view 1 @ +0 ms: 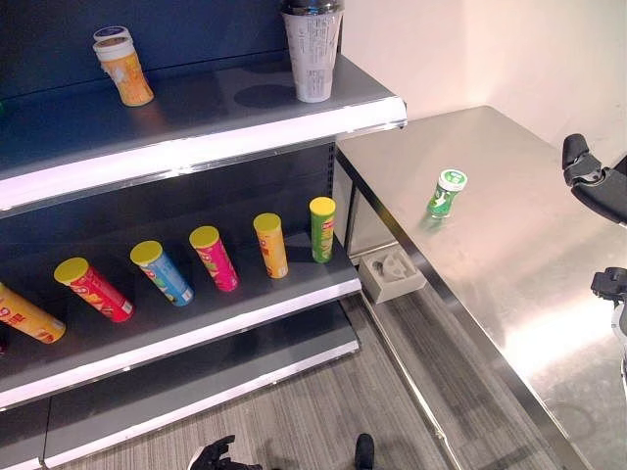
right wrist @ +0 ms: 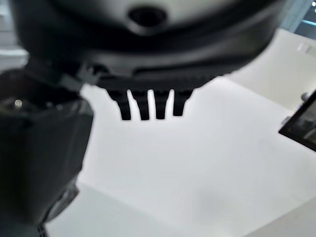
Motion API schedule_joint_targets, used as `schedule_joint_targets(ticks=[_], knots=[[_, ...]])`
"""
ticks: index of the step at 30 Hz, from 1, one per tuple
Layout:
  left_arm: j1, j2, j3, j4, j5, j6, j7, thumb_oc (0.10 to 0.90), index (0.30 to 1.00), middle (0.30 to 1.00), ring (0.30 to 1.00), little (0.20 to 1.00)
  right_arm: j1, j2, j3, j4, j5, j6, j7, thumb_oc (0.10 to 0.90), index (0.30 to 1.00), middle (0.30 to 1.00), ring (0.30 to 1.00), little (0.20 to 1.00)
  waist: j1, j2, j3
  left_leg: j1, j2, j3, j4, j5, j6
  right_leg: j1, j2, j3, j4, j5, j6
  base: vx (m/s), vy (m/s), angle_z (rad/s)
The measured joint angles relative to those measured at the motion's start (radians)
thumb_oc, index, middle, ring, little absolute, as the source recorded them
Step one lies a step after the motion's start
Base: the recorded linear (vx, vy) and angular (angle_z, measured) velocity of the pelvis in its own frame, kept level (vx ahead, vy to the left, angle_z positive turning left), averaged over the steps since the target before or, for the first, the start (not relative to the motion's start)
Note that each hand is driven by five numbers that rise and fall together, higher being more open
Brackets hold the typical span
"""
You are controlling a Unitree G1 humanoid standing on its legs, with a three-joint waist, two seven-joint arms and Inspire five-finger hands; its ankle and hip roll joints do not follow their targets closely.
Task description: Put the goods on the table back onto the shelves and tidy them up.
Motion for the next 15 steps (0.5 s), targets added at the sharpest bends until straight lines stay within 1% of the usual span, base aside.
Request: schedule_joint_targets(ticks=[4, 7, 8, 9, 10, 11, 12, 13, 14, 15], knots=[[0.001, 0.0, 0.0, 0.001, 0.0, 0.0, 0.0, 0.8, 0.9, 0.9, 0.9, 0.9, 0.002, 0.0, 0.001, 0.0, 0.001, 0.0, 0.013, 0.8, 0.9, 0.9, 0.9, 0.9, -0.001, -0.001, -0.007, 0.004, -0.001, 0.004, 0.0, 0.0, 0.0, 0.0, 0.001, 0.007, 0.0, 0.002, 0.001, 0.01, -0.006, -0.04], [0.003, 0.0, 0.002, 0.0, -0.001, 0.0, 0.0, 0.8, 0.9, 0.9, 0.9, 0.9, 0.012, 0.0, 0.002, 0.0, 0.005, -0.005, 0.018, 0.8, 0.9, 0.9, 0.9, 0.9, -0.002, -0.002, -0.006, 0.003, 0.001, 0.006, 0.004, 0.001, -0.001, -0.002, 0.004, 0.01, 0.001, 0.002, 0.001, -0.15, -0.081, -0.02], [0.003, 0.007, 0.002, -0.013, -0.001, 0.001, 0.0, 0.8, 0.9, 0.9, 0.9, 0.9, 0.026, 0.001, 0.004, 0.0, 0.01, -0.015, 0.018, 0.8, 0.9, 0.9, 0.9, 0.9, -0.002, -0.012, -0.012, -0.04, 0.003, 0.005, 0.044, -0.016, -0.002, -0.018, 0.006, 0.013, 0.001, 0.002, 0.001, -0.22, -0.051, 0.0], [-0.016, 0.037, 0.003, -0.037, -0.002, -0.002, 0.0, 0.8, 0.9, 0.9, 0.9, 0.9, 0.031, 0.001, 0.01, 0.0, 0.014, -0.027, 0.022, 0.8, 0.9, 0.9, 0.9, 0.9, 0.005, -0.053, 0.009, -0.16, 0.003, -0.01, 0.229, -0.05, -0.006, -0.064, -0.001, 0.039, 0.016, -0.003, -0.016, -0.13, 0.031, -0.05], [-0.039, 0.053, 0.002, -0.04, -0.005, -0.002, 0.0, 0.8, 0.9, 0.9, 0.9, 0.9, 0.03, 0.003, 0.011, 0.001, 0.026, -0.033, 0.031, 0.8, 0.9, 0.9, 0.9, 0.9, 0.019, -0.078, 0.033, -0.236, -0.001, -0.052, 0.354, -0.063, -0.017, -0.077, -0.01, 0.053, 0.014, -0.002, -0.028, 0.0, 0.138, -0.09], [-0.06, 0.06, 0.003, -0.038, -0.016, -0.002, 0.0, 0.8, 0.9, 0.9, 0.9, 0.9, 0.028, 0.003, 0.011, 0.007, 0.033, -0.037, 0.039, 0.8, 0.9, 0.9, 0.9, 0.9, 0.028, -0.098, 0.058, -0.301, 0.0, -0.111, 0.479, -0.07, -0.025, -0.075, -0.013, 0.066, 0.013, 0.011, -0.048, 0.07, 0.117, -0.11], [-0.075, 0.059, 0.005, -0.041, -0.047, -0.006, 0.0, 0.8, 0.9, 0.9, 0.9, 0.9, 0.028, 0.004, 0.013, 0.008, 0.036, -0.037, 0.044, 0.8, 0.9, 0.9, 0.9, 0.9, 0.029, -0.101, 0.072, -0.345, 0.004, -0.157, 0.535, -0.106, -0.04, -0.07, -0.012, 0.067, 0.009, 0.013, -0.05, 0.11, 0.16, -0.06], [-0.081, 0.063, -0.004, -0.045, -0.06, -0.015, -0.002, 0.8, 0.9, 0.9, 0.9, 0.9, 0.027, 0.01, 0.024, 0.008, 0.042, -0.038, 0.049, 0.8, 0.9, 0.9, 0.9, 0.9, 0.028, -0.099, 0.072, -0.342, 0.018, -0.174, 0.46, -0.112, -0.047, -0.076, -0.008, 0.057, 0.007, 0.011, -0.048, 0.11, 0.198, -0.1], [-0.096, 0.062, -0.024, -0.042, -0.059, -0.015, -0.002, 0.8, 0.9, 0.9, 0.9, 0.9, 0.017, 0.01, 0.029, 0.007, 0.044, -0.041, 0.054, 0.8, 0.9, 0.9, 0.9, 0.9, 0.023, -0.092, 0.077, -0.332, 0.038, -0.19, 0.366, -0.11, -0.05, -0.085, -0.008, 0.067, 0.012, 0.008, -0.043, 0.14, 0.295, -0.22], [-0.111, 0.062, -0.048, -0.034, -0.059, -0.014, -0.002, 0.8, 0.9, 0.9, 0.9, 0.9, 0.004, 0.01, 0.034, 0.009, 0.048, -0.043, 0.054, 0.8, 0.9, 0.9, 0.9, 0.9, 0.018, -0.086, 0.087, -0.324, 0.027, -0.212, 0.308, -0.107, -0.051, -0.089, -0.009, 0.088, -0.002, -0.011, -0.018, 0.18, 0.453, -0.53]])
